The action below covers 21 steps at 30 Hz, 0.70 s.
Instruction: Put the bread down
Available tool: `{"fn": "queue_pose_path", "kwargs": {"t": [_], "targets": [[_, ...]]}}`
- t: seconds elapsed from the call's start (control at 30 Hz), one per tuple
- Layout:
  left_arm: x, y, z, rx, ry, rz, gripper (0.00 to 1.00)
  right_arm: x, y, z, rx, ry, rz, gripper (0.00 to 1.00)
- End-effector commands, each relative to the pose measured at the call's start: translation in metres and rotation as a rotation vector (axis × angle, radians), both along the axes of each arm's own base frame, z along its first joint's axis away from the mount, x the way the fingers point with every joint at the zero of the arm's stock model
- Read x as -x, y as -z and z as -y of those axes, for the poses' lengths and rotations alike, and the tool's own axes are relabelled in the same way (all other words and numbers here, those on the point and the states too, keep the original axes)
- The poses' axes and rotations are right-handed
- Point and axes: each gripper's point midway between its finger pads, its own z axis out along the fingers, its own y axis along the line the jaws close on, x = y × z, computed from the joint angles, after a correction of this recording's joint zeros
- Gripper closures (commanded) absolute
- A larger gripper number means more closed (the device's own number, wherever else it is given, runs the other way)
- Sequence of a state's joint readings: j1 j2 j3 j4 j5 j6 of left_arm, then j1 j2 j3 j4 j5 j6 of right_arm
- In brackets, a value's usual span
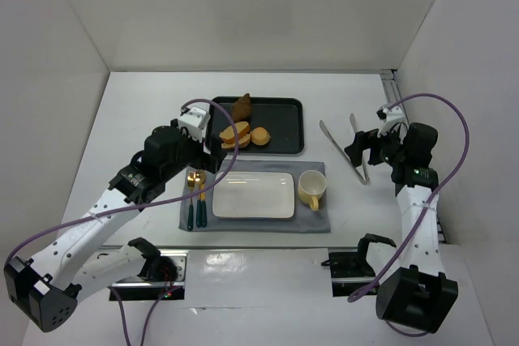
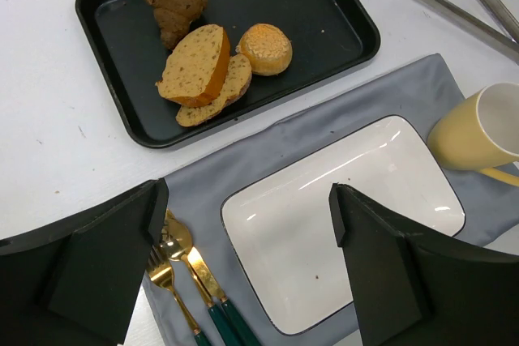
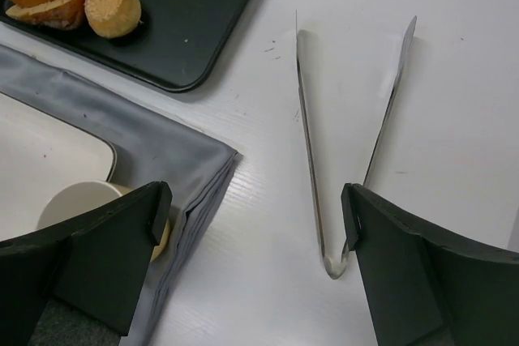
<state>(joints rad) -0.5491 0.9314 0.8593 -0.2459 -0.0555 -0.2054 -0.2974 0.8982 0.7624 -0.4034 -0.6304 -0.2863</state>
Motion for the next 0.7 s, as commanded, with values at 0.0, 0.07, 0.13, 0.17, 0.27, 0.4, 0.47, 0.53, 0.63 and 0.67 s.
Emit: {"fn": "queue_pose_path", "kwargs": {"t": [0.0, 0.07, 0.13, 0.17, 0.27, 0.4, 0.47, 0.53, 0.63, 0.67], "targets": [[-0.004, -0.013, 0.003, 0.013, 0.017, 0.055, 0.00, -0.008, -0.020, 0.004, 0.001, 0.019, 0.058, 0.00], [-0.004, -0.013, 0.003, 0.013, 0.017, 0.055, 0.00, -0.007, -0.024, 0.003, 0.005, 0.019, 0.071, 0.00], [-0.004, -0.013, 0.003, 0.013, 0.017, 0.055, 0.00, -0.003, -0.028, 0.000, 0.017, 0.003, 0.096, 0.00], [-0.004, -0.013, 0.003, 0.013, 0.017, 0.055, 0.00, -0.003, -0.024, 0.000, 0.016, 0.003, 0.095, 0.00], [-0.004, -0.013, 0.003, 0.013, 0.017, 0.055, 0.00, 0.001, -0.023, 0.000, 0.041, -0.007, 0.110, 0.00], [-0.004, -0.013, 0.003, 0.013, 0.017, 0.055, 0.00, 0.004, -0.024, -0.003, 0.059, -0.037, 0.123, 0.00], [-0.004, -0.013, 0.003, 0.013, 0.017, 0.055, 0.00, 0.004, -0.020, -0.004, 0.058, -0.050, 0.109, 0.00], [-0.004, -0.013, 0.003, 0.013, 0.017, 0.055, 0.00, 0.004, -0.018, -0.005, 0.059, -0.066, 0.107, 0.16], [-0.004, -0.013, 0.003, 0.013, 0.017, 0.055, 0.00, 0.002, -0.009, -0.005, 0.033, -0.059, 0.057, 1.00], [-0.004, -0.013, 0.003, 0.013, 0.017, 0.055, 0.00, 0.002, -0.009, -0.006, 0.024, -0.067, 0.045, 0.98]]}}
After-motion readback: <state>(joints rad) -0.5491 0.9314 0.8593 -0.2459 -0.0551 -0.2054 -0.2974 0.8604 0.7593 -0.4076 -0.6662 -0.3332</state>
